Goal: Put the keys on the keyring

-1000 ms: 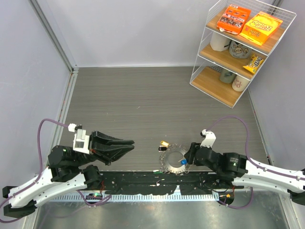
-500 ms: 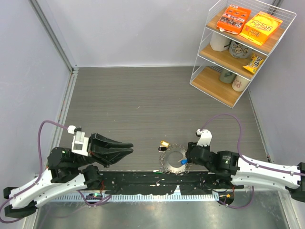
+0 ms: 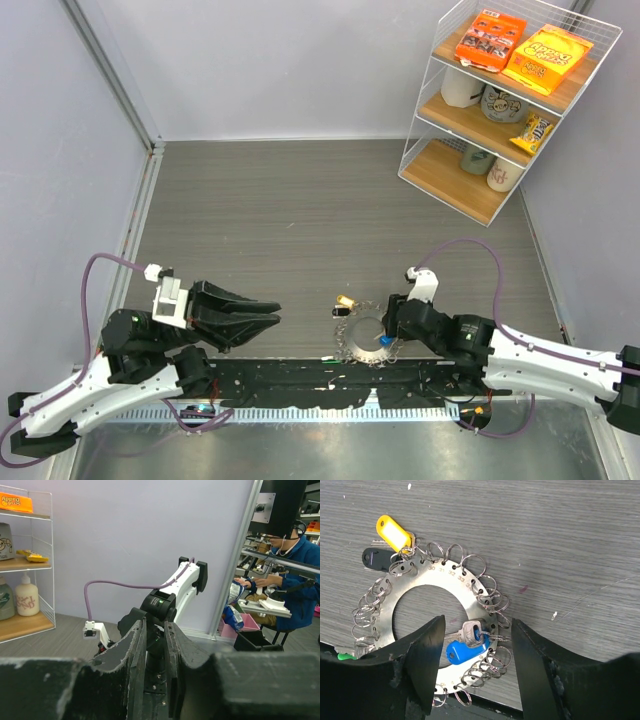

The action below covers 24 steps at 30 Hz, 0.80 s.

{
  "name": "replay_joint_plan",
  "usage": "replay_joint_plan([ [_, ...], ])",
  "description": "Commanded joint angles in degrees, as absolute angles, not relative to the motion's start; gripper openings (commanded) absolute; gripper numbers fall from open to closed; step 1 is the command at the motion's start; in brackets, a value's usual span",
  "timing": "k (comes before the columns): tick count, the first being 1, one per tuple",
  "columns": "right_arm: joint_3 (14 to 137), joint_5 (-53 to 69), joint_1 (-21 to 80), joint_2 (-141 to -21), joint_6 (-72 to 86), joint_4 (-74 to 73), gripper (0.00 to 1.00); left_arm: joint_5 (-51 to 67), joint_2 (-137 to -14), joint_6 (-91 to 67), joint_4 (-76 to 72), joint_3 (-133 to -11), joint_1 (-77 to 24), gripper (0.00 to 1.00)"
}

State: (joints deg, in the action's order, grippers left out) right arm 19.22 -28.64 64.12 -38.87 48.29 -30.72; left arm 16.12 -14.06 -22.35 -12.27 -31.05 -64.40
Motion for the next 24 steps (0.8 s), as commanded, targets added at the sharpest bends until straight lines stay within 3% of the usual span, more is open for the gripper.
replay_joint_plan([
  [1,18.5,-26.5,64.0,-40.5,48.8,-27.9,0.6,17.0,-13.6,-23.0,-14.6,-30.9,-64.3,0.26],
  [13,14.9,-22.3,64.0,-36.6,52.9,-28.6,0.58,17.4,-14.1,-23.1,-14.7,-31.0,-64.3,0.27],
  [24,14.2,-21.3,64.0,-35.1,53.7,-30.0,0.49,17.6,-14.4,-23.4,-15.3,-31.0,-64.3,0.27],
])
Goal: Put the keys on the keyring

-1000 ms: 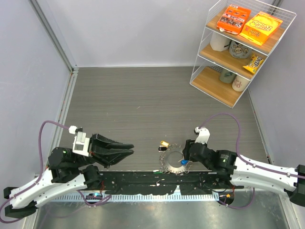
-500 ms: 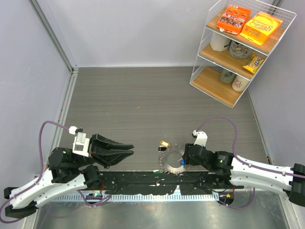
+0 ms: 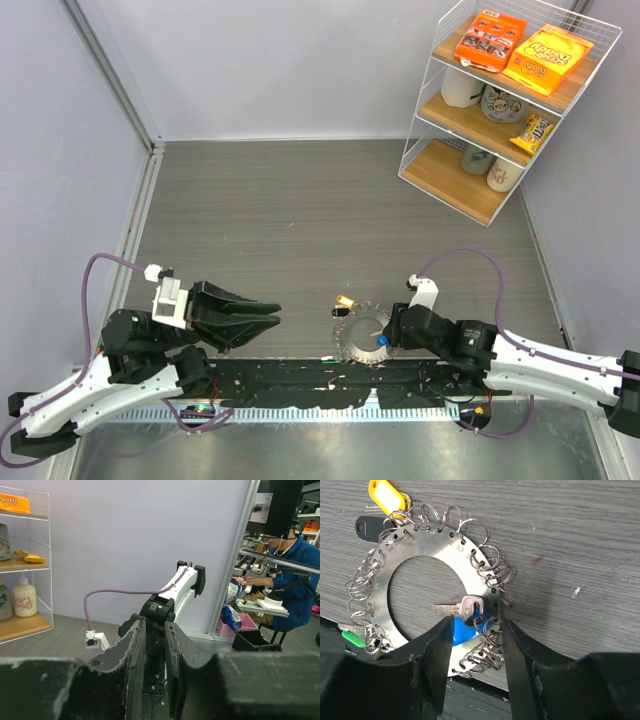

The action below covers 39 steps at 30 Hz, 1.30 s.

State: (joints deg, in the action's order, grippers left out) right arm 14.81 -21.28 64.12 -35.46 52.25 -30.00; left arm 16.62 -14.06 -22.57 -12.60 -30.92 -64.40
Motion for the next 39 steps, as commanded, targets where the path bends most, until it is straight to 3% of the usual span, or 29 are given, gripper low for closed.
replay_joint_plan([
  [1,14.2,-21.3,64.1,-35.2,54.0,-29.9,0.48,17.6,-14.4,-23.4,-15.2,-31.0,-64.3,0.27],
  [9,13.9,-22.1,64.1,-36.9,55.6,-30.8,0.47,18.0,-15.0,-23.5,-15.4,-31.4,-64.3,0.28],
  [22,14.0,-22.5,64.2,-35.5,55.6,-30.8,0.06,17.8,-14.9,-23.3,-15.5,-31.3,-64.4,0.28],
  [32,21.8,-21.6,64.9,-34.7,49.2,-31.0,0.06,18.1,-15.3,-24.1,-15.3,-32.0,-64.3,0.28],
  [39,31.3,-12.0,65.0,-31.6,36.8,-26.4,0.06,19.1,-15.9,-24.4,-14.9,-34.2,-64.3,0.28],
])
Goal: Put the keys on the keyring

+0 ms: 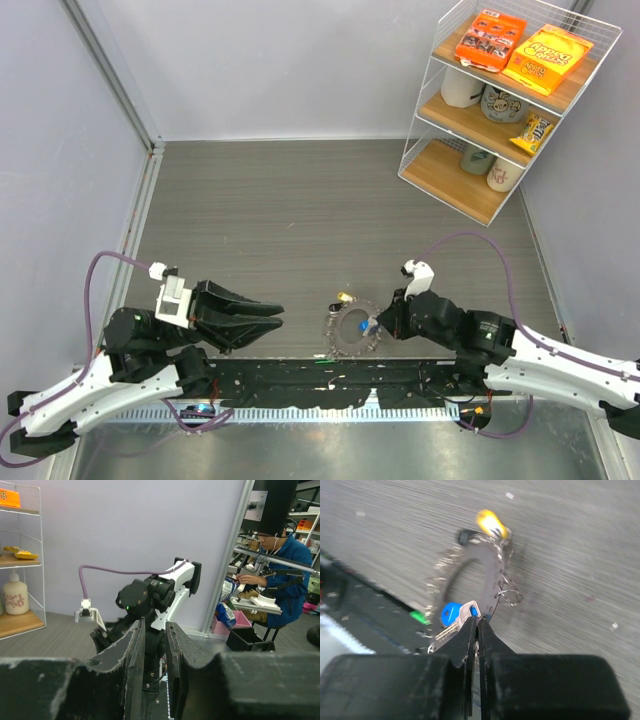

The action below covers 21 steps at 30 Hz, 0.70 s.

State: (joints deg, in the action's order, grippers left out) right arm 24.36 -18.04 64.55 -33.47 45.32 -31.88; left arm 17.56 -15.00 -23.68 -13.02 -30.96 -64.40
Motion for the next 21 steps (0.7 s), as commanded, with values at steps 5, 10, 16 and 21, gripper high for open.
replay_joint_plan([
  [5,40.0,-3.1,65.0,-34.5,30.4,-27.1,0.06,21.3,-17.3,-24.7,-15.0,-36.3,-64.3,0.29],
  [10,49.4,5.6,65.0,-40.1,25.1,-28.2,0.06,25.0,-20.6,-25.0,-15.2,-38.4,-64.3,0.29],
  [16,59.0,11.0,65.0,-43.3,20.2,-31.3,0.06,25.7,-24.8,-25.4,-14.9,-39.0,-64.3,0.34],
  [21,66.3,11.9,65.0,-45.2,15.7,-35.4,0.06,21.2,-24.8,-26.7,-14.2,-37.8,-64.3,0.46],
])
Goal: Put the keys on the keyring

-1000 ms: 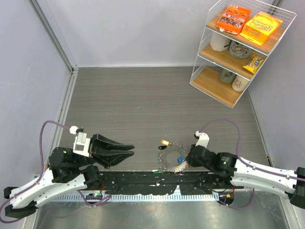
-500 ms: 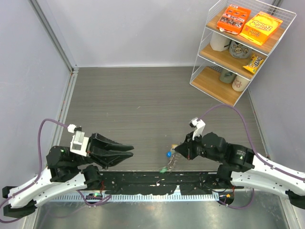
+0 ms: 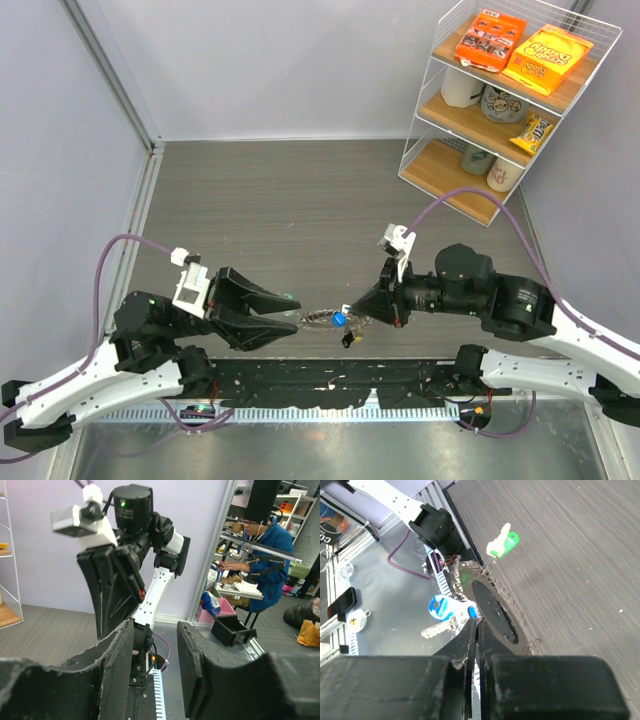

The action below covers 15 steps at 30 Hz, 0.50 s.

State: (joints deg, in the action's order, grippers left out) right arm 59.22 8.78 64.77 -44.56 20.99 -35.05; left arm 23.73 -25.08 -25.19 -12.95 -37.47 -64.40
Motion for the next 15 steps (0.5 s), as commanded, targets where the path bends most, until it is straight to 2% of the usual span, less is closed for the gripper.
replay_joint_plan([
  [1,67.3,12.3,65.0,-46.0,15.3,-35.8,0.06,20.5,-24.9,-27.2,-14.2,-37.6,-64.4,0.49],
  [4,70.8,13.0,65.0,-47.4,13.5,-36.1,0.06,19.6,-25.6,-29.9,-14.7,-37.8,-64.4,0.53],
  [15,77.6,12.8,65.1,-49.8,11.3,-38.2,0.06,23.6,-34.0,-39.8,-14.1,-41.0,-64.3,0.56],
])
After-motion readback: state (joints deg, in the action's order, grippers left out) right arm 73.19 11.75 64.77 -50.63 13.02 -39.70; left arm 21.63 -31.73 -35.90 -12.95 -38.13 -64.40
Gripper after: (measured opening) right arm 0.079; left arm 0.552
